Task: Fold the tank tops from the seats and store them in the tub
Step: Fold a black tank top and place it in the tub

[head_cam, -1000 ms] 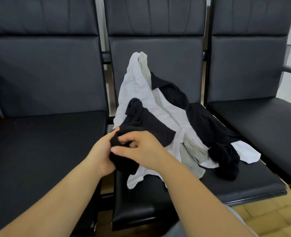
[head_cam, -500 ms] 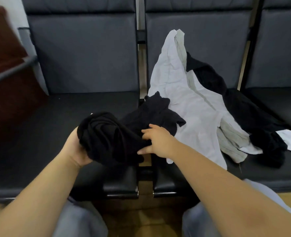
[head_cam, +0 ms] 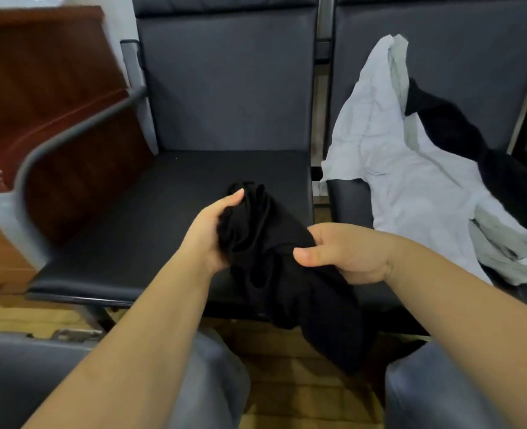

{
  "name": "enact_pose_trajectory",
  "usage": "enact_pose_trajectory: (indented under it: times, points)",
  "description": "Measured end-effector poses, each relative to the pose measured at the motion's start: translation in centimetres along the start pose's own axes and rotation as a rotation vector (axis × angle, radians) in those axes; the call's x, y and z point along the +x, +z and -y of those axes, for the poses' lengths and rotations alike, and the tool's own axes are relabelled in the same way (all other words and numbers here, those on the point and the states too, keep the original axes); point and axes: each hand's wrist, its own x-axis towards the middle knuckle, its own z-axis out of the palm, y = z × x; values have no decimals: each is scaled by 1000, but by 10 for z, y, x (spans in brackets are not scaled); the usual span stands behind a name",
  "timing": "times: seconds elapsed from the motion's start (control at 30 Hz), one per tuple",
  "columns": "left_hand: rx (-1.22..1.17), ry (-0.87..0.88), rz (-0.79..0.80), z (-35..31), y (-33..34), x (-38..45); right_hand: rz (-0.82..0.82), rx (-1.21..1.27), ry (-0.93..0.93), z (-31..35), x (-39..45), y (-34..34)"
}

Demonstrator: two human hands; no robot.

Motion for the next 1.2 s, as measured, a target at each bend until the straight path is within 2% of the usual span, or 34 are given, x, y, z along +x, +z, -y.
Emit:
enact_pose_trajectory:
  times: [0.07, 0.17, 0.23, 0.37, 0.47, 0.6, 0.67, 0.73, 0.83, 0.9, 0.97, 1.07, 1.2]
  points:
    - [12, 5, -42, 2, -4, -3, -166, -3, 18, -2, 3, 0]
    - [-21, 44, -115, 6, -10, -6, -597, -103, 130, -19, 19, -18]
    - [-56, 64, -150, 8, -16, -8, -690, -129, 213, -31, 26, -23]
    - [-29, 40, -191, 11, -22, -12, -562, -200, 204, -38, 31, -10]
    - [7, 0, -221, 11, -28, -14, -380, -332, 280, -38, 28, 3]
    - [192, -140, -180, 14, -34, -18, 124, -372, 484, -29, 11, 15]
    - [328, -206, -132, 16, -31, -20, 263, -319, 493, -27, 3, 18]
    - [362, -201, -119, 18, -29, -19, 196, -327, 456, -27, 0, 19]
    - [305, -169, -135, 18, -26, -15, -171, -379, 305, -28, 3, 15]
    - [266, -148, -109, 18, -23, -14, -321, -314, 187, -29, 4, 13]
    - [250, -122, -58, 17, -18, -16, -356, -317, 120, -29, 5, 15]
    - [248, -91, 35, 14, -10, -21, -343, -406, 134, -31, 9, 19]
    - [277, 4, 17, 13, -9, -19, -196, -421, 251, -30, 9, 25]
